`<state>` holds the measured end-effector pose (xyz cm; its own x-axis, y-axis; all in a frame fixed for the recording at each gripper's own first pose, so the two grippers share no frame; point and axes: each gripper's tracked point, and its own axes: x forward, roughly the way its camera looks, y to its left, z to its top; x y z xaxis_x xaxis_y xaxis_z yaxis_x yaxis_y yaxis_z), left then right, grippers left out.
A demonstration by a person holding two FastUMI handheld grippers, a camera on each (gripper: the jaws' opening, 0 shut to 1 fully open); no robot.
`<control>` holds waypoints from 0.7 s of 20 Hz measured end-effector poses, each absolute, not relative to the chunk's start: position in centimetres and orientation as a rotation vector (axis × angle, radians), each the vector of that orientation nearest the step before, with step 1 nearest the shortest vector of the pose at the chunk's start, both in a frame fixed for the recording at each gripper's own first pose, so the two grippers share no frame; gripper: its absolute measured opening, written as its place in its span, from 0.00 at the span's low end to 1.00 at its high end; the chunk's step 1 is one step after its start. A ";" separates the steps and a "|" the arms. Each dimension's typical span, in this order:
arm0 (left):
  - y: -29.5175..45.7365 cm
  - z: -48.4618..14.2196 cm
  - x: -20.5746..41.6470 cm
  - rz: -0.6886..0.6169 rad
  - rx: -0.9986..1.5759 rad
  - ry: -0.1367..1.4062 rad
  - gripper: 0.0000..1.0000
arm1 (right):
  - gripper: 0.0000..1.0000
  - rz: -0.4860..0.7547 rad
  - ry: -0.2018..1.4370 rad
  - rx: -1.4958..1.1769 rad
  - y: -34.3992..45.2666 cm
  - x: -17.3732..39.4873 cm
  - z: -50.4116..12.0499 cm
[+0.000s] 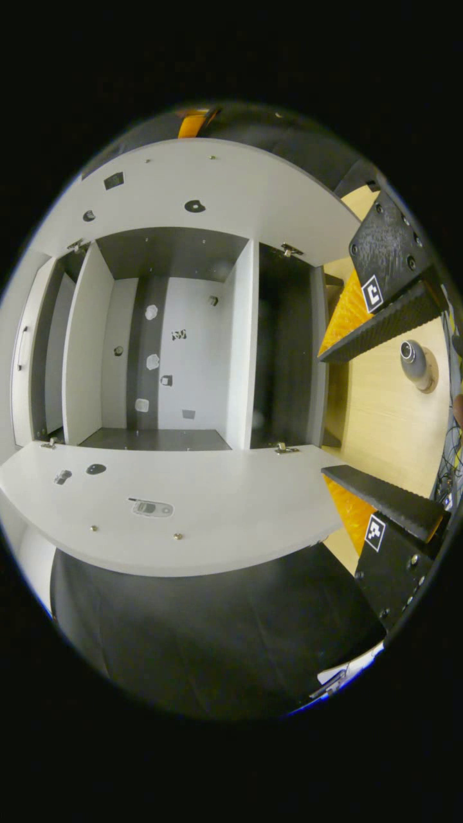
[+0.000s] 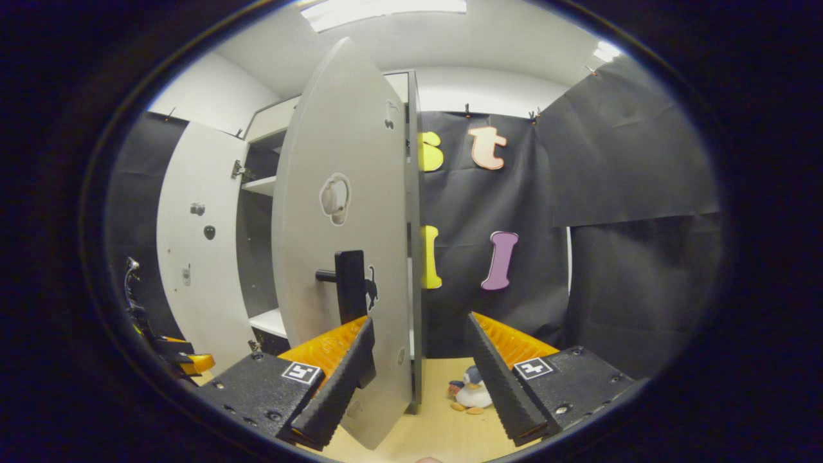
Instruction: Grasp the bottle in the cabinet with the left hand and place it on the coaster, then close the right door with the right hand and the left door with the left hand.
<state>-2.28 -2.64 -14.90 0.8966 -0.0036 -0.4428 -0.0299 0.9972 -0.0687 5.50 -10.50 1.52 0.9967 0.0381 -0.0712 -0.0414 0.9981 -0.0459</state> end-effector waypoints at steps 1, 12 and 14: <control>-2.3 -14.8 -2.4 0.016 -0.063 0.466 0.98 | 0.94 0.050 0.076 -0.042 -10.1 5.6 1.4; 2.6 -12.4 -2.8 0.082 -0.077 0.415 1.00 | 0.95 0.122 0.070 0.012 -6.4 7.8 1.3; 3.5 -11.6 -2.8 0.090 -0.082 0.398 0.99 | 0.89 0.122 0.061 0.008 -6.1 8.0 1.6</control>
<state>-2.81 3.50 -11.61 0.9180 0.0716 -0.3899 -0.1038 0.9927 -0.0620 8.02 -6.10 1.62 0.9906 0.1223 -0.0606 -0.1218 0.9925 0.0120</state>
